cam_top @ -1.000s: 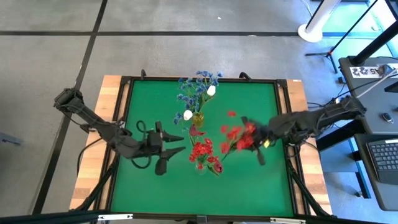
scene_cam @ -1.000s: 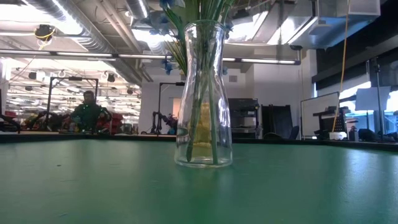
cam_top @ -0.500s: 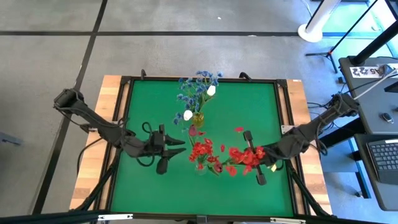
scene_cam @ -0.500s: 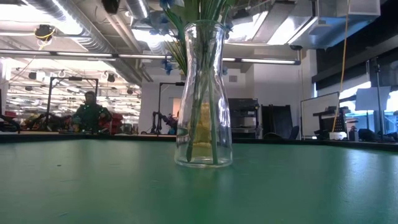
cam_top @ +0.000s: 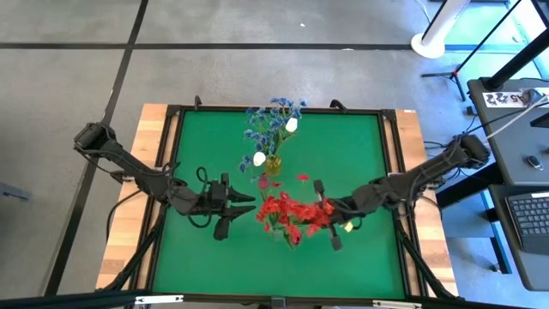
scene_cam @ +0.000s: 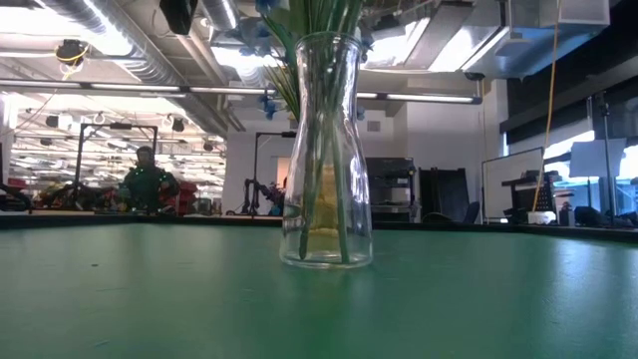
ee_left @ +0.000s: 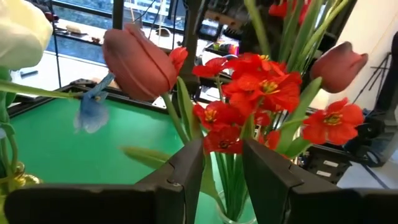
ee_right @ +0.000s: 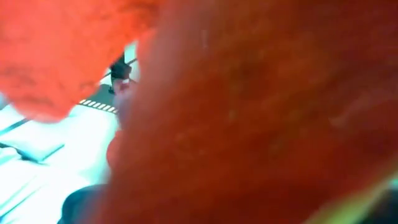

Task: Sort flowers into vase by color
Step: Put the red flowers into the transparent flower vase, then return to Home Position

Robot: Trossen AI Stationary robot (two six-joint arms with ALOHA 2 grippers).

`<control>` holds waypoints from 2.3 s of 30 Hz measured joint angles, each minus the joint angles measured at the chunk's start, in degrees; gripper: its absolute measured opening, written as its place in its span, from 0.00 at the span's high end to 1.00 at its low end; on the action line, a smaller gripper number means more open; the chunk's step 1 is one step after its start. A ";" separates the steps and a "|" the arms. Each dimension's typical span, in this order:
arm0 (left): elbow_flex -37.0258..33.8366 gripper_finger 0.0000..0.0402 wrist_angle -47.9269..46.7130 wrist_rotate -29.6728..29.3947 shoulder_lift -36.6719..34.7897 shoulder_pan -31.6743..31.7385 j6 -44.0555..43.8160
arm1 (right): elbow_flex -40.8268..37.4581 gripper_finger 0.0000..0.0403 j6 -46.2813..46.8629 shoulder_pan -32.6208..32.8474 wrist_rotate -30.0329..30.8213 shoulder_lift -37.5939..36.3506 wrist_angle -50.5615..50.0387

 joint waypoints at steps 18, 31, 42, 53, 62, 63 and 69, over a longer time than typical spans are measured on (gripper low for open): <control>0.00 0.73 -0.09 0.18 0.00 -0.04 -0.02 | 0.00 0.60 7.46 -1.38 -2.60 3.19 -6.33; 0.00 0.73 -0.04 0.08 0.00 -0.04 0.24 | 0.00 0.09 13.11 -1.38 -2.10 0.85 -17.70; 0.02 0.73 -0.04 -0.04 -0.01 0.07 0.44 | 0.02 0.12 19.58 -1.38 -0.53 -5.58 -33.81; 1.73 0.73 -1.28 -1.29 -7.95 -2.86 9.48 | -0.07 0.21 15.80 -0.21 13.78 -14.91 -41.56; 1.75 0.74 -9.12 -5.05 -21.78 -5.79 17.13 | -3.32 0.36 6.81 -0.24 16.83 -17.09 -35.27; 1.75 0.75 -10.45 -5.00 -23.10 -5.79 17.18 | -5.24 0.38 5.15 -0.24 16.05 -18.16 -32.24; 1.55 0.87 -15.36 -4.75 -28.37 -5.53 17.53 | -19.35 0.50 -0.64 -3.34 11.09 -28.98 -13.16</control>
